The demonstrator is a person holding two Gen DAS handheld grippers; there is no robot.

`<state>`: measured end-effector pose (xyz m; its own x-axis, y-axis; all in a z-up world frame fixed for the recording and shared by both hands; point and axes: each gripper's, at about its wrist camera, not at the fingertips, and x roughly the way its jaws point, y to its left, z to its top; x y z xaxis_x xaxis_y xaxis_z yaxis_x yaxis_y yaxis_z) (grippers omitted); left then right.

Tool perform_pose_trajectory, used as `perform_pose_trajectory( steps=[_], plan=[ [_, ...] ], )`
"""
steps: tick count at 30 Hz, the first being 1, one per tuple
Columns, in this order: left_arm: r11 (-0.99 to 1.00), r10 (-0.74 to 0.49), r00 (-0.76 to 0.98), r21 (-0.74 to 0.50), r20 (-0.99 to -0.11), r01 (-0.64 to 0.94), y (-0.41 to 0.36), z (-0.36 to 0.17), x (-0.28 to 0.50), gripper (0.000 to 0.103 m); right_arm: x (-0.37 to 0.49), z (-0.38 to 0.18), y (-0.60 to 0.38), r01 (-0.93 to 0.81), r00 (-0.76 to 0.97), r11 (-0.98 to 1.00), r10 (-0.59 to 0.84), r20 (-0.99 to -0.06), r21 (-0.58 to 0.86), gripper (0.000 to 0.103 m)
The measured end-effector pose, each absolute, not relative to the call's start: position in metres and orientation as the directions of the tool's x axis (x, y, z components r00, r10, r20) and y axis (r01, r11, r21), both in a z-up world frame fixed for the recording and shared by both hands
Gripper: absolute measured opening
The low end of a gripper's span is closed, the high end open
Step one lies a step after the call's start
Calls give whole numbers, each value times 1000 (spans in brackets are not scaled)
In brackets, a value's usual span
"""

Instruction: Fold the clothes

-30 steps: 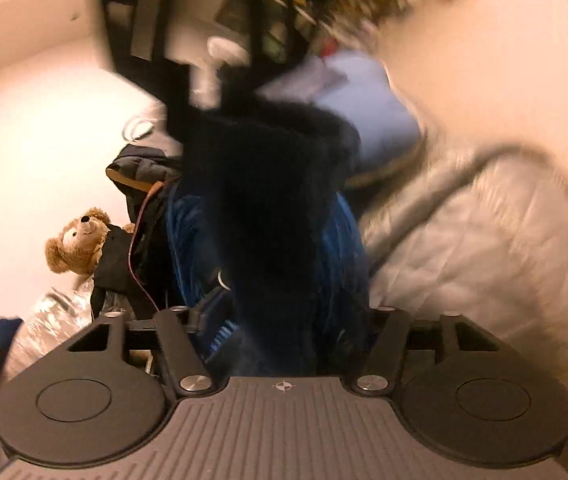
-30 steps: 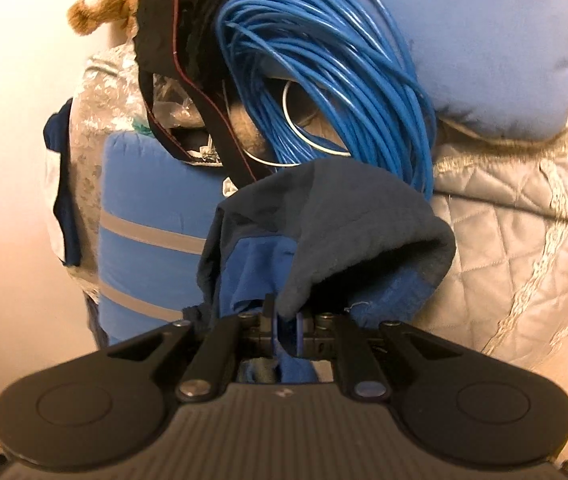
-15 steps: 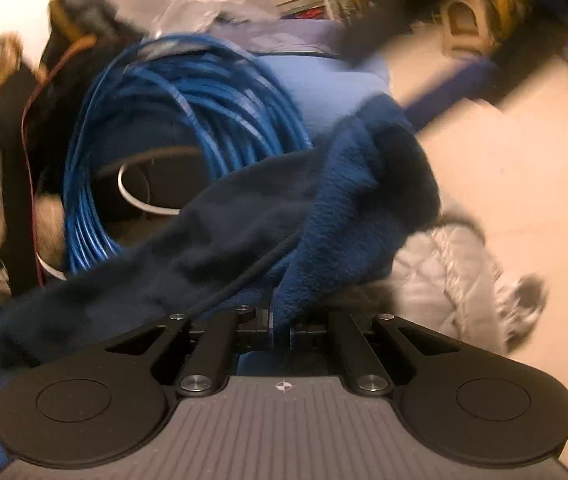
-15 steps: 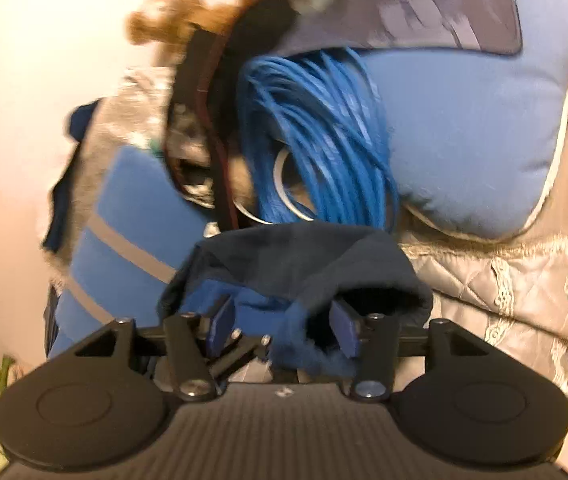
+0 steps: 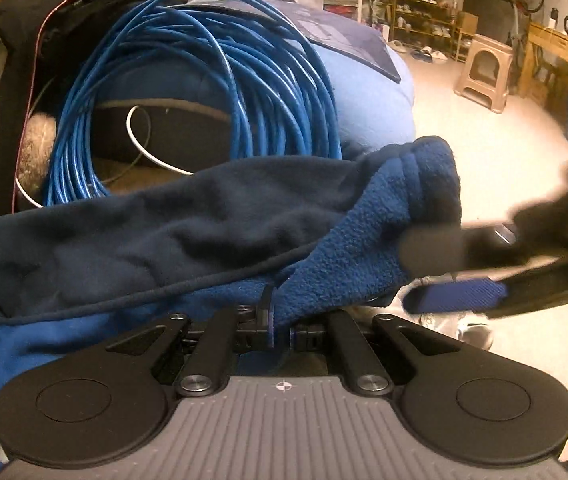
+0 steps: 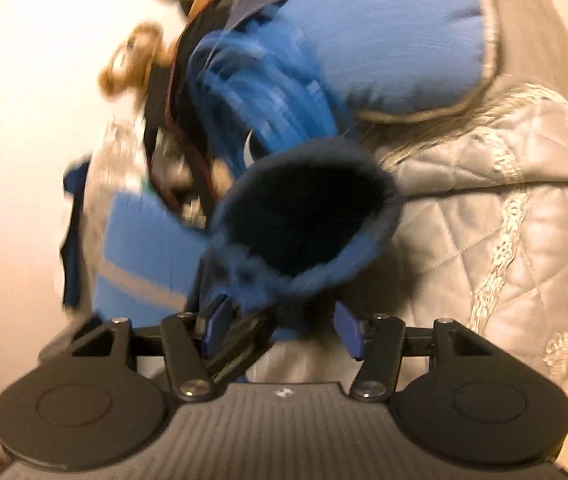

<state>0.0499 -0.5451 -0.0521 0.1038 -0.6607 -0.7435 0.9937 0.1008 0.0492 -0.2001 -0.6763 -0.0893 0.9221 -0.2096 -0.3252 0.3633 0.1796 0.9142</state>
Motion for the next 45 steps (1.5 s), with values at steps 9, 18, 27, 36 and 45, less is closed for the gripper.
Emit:
perform_pose_trajectory(
  steps=[9, 18, 27, 36, 45],
  plan=[
    [97, -659, 101, 49, -745, 994, -548, -54, 51, 3, -184, -90, -679, 356, 908, 176, -297, -296, 918, 33],
    [139, -674, 145, 68, -724, 988, -515, -33, 52, 33, -180, -63, -679, 418, 893, 294, -306, -330, 860, 26],
    [396, -738, 365, 73, -568, 915, -350, 43, 80, 53, -154, 0, -682, 498, 866, 557, -354, -352, 665, 16],
    [773, -577, 667, -50, -471, 632, -138, 75, 120, 60, -27, 129, -662, 377, 911, 863, -280, -303, 335, 15],
    [884, -396, 814, -416, -424, 213, 7, 64, 162, 60, 122, 203, -405, -401, 864, 909, 335, -376, -111, 14]
  ],
)
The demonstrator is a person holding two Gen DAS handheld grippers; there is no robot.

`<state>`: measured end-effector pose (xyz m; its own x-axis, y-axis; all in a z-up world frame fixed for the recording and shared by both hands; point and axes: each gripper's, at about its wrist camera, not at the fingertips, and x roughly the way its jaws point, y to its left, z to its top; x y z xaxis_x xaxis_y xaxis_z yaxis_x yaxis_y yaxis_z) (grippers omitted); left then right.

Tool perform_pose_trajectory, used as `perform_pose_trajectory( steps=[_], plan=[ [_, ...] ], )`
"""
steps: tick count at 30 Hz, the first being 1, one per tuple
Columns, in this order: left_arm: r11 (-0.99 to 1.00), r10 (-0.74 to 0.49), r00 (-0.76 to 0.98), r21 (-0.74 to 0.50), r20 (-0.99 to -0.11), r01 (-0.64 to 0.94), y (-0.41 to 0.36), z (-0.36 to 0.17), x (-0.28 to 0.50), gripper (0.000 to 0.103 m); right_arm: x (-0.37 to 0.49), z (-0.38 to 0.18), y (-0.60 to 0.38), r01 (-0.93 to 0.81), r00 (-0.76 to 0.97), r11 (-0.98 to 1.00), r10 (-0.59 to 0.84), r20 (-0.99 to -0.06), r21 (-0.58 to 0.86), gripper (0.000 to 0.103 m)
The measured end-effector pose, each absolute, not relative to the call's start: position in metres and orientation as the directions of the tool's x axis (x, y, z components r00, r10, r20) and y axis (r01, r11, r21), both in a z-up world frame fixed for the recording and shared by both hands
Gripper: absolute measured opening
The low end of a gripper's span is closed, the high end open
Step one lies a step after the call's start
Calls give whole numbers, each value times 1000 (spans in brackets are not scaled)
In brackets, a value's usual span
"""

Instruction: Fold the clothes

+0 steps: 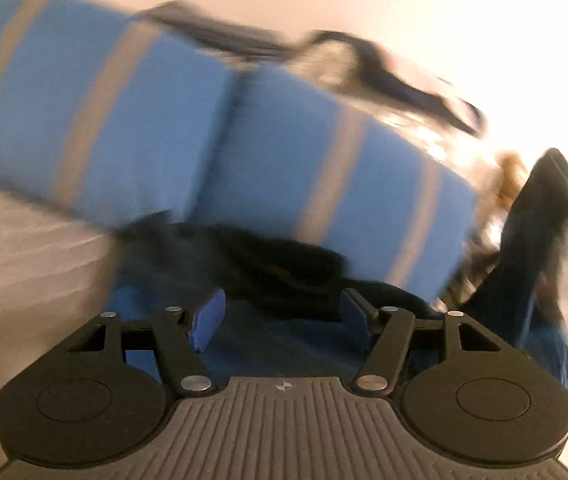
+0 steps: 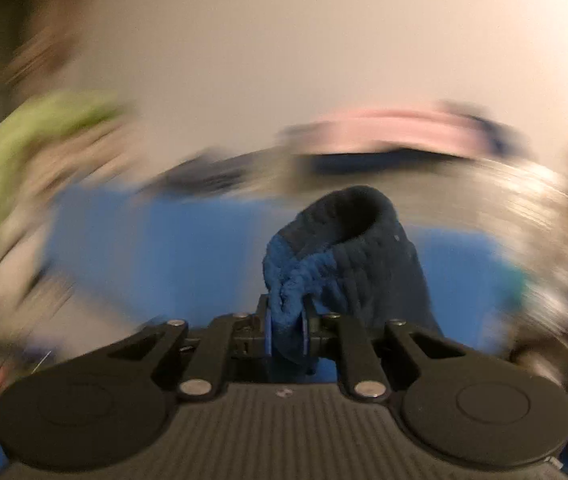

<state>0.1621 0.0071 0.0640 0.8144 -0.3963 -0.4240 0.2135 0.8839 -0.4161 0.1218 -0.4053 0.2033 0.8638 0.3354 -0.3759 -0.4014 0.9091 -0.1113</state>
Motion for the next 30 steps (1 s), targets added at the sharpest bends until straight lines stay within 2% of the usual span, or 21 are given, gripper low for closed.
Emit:
perform_pose_trajectory(
  steps=[2, 5, 10, 16, 22, 30],
  plan=[
    [893, -341, 839, -424, -425, 149, 30, 66, 162, 60, 119, 175, -328, -575, 759, 801, 445, -475, -168, 14],
    [896, -278, 858, -438, -433, 69, 59, 67, 159, 60, 97, 124, -249, -724, 616, 673, 535, -578, -149, 14],
    [880, -262, 823, -475, -504, -11, 87, 55, 157, 62, 63, 56, -186, -796, 511, 594, 554, -657, -118, 14],
    [813, -385, 739, -582, -553, -12, 104, 31, 147, 63, 61, 30, -177, -719, 555, 691, 505, -662, -76, 14],
    [719, -551, 635, -695, -542, 30, 96, 12, 138, 66, 54, 31, -175, -652, 615, 751, 446, -650, -101, 15],
    [664, -619, 537, -747, -573, -33, 84, -8, 118, 67, 41, 18, -154, -626, 650, 759, 383, -656, -178, 15]
  ],
)
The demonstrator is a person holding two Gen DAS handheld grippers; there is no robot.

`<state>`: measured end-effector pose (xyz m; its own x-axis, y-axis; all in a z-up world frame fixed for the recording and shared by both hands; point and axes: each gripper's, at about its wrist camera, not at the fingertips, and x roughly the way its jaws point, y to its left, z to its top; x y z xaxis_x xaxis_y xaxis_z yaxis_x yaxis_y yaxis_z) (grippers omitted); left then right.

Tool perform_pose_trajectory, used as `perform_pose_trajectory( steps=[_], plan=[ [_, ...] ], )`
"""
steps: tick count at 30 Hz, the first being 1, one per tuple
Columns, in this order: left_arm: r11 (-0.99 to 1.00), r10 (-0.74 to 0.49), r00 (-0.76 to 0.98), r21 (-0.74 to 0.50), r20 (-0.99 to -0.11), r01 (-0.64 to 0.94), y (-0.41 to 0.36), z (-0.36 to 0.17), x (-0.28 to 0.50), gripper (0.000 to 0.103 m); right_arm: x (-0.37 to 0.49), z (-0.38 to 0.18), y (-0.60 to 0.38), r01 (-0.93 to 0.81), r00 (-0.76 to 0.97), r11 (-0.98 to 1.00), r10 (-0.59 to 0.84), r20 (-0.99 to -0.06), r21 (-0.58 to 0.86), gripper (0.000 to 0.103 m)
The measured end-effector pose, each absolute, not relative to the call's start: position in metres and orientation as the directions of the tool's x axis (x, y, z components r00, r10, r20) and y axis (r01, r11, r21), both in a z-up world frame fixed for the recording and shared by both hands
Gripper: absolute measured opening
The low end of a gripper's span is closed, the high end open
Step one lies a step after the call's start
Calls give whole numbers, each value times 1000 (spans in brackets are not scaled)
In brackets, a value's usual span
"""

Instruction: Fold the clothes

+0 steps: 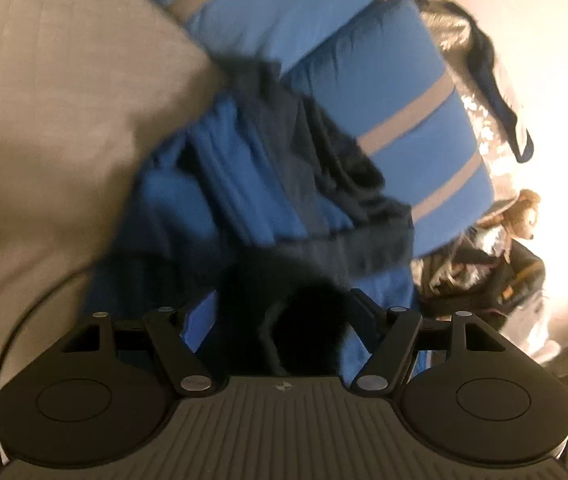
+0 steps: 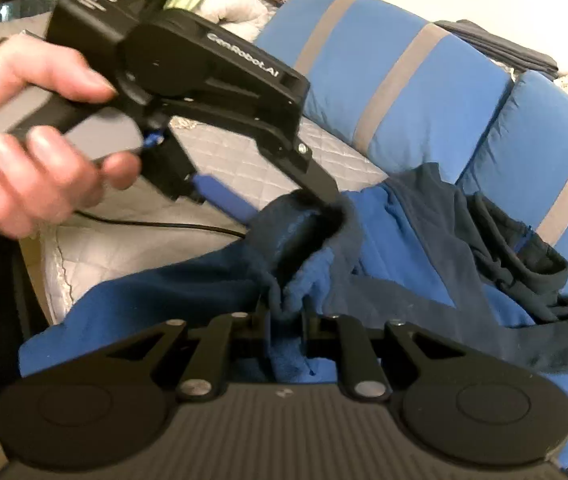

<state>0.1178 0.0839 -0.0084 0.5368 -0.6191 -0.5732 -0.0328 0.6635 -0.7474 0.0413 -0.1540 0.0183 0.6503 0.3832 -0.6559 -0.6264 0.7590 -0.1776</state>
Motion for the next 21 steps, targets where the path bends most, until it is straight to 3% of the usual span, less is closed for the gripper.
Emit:
perform_pose_trajectory(
  steps=[6, 8, 16, 18, 21],
  plan=[
    [591, -672, 529, -806, -518, -38, 79, -19, 103, 67, 46, 13, -149, -606, 652, 778, 367, -664, -164, 15],
    [570, -688, 529, -821, -496, -29, 77, -18, 106, 72, 41, 9, -143, -626, 652, 752, 360, -667, -206, 15],
    [655, -654, 490, -756, -577, -17, 57, -18, 114, 71, 16, -5, -119, -680, 690, 581, 302, -658, -447, 16],
    [663, -645, 492, -748, -584, -19, 56, -20, 113, 65, 11, -8, -115, -676, 705, 549, 284, -650, -493, 16],
    [637, -648, 496, -768, -578, -63, 62, -27, 113, 48, 2, -12, -110, -661, 731, 505, 263, -630, -555, 16]
  ],
)
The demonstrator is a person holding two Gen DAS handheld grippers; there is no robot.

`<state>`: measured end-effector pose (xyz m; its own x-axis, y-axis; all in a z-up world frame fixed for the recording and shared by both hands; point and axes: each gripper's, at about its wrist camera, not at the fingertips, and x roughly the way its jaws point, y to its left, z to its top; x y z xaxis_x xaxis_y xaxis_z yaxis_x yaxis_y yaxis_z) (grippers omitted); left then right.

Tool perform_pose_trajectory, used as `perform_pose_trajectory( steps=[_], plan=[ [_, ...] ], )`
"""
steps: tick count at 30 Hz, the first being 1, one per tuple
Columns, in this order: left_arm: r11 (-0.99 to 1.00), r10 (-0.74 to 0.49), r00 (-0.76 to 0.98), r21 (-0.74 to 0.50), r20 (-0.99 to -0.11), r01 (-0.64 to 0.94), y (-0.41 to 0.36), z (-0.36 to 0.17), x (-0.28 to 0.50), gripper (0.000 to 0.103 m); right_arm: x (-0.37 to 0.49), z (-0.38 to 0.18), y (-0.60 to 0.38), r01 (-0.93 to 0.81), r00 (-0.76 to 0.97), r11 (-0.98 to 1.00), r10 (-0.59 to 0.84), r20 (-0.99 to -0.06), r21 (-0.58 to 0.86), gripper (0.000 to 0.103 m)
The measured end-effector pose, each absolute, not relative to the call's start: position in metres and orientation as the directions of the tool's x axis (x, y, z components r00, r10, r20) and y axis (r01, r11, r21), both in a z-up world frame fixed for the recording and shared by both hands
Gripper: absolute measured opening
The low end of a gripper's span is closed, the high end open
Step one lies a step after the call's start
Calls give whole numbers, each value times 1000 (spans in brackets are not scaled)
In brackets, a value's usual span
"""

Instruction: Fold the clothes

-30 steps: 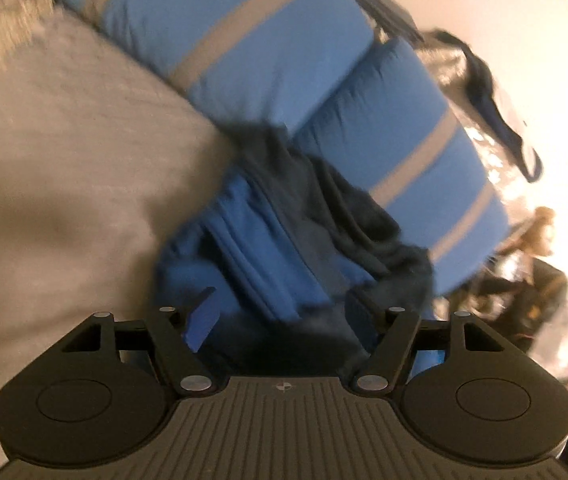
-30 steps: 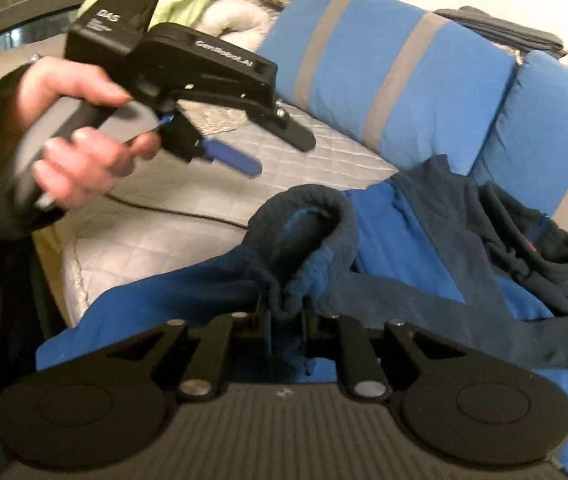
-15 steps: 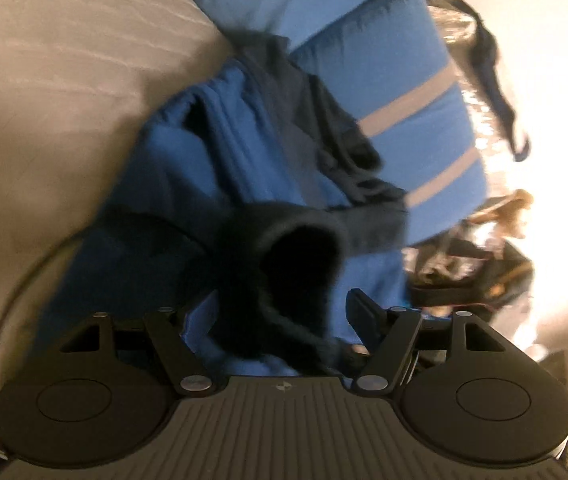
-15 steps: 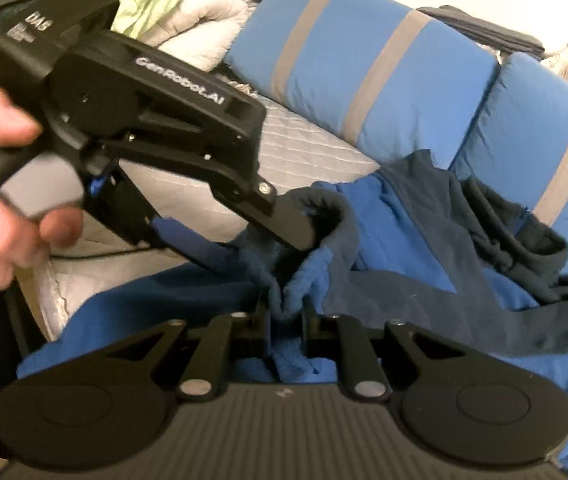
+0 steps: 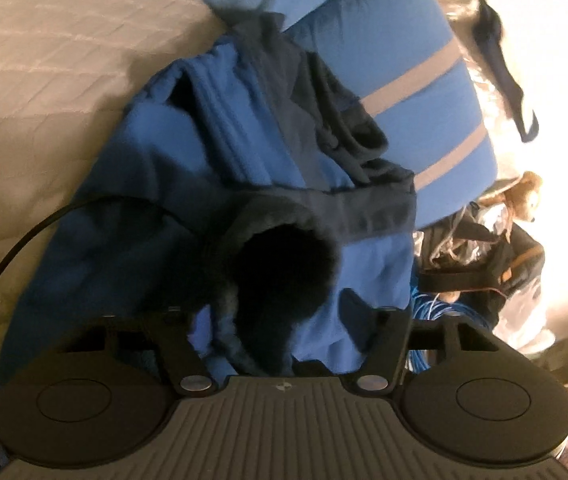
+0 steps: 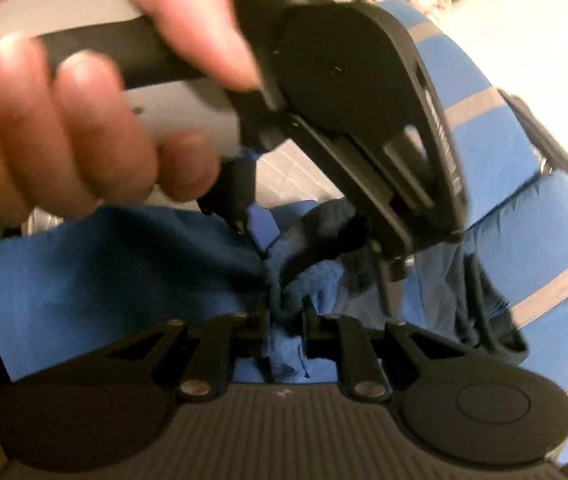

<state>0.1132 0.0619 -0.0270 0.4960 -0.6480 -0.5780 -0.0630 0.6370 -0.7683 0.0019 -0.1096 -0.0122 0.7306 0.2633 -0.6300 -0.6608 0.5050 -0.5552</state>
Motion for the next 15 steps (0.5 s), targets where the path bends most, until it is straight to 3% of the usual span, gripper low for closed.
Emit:
perform_pose_trajectory(
  steps=[4, 7, 8, 10, 12, 15],
  plan=[
    [609, -652, 498, -786, -572, -106, 68, -33, 113, 18, -8, -21, -104, -649, 749, 453, 246, -615, -611, 16],
    [606, -646, 503, -786, -574, -118, 71, -34, 113, 15, -10, -23, -104, -632, 766, 454, 239, -597, -628, 17],
    [606, -643, 509, -787, -572, -118, 73, -33, 113, 14, -10, -20, -106, -624, 769, 479, 241, -592, -617, 36],
    [603, -642, 526, -791, -558, -104, 76, -28, 113, 14, -13, -11, -115, -623, 766, 519, 251, -592, -585, 45],
    [584, -658, 540, -808, -525, -75, 79, -22, 113, 14, -17, -2, -132, -633, 750, 541, 250, -612, -554, 72],
    [561, -681, 561, -827, -471, -13, 81, -10, 112, 14, -22, 7, -169, -615, 745, 588, 215, -632, -526, 78]
  ],
)
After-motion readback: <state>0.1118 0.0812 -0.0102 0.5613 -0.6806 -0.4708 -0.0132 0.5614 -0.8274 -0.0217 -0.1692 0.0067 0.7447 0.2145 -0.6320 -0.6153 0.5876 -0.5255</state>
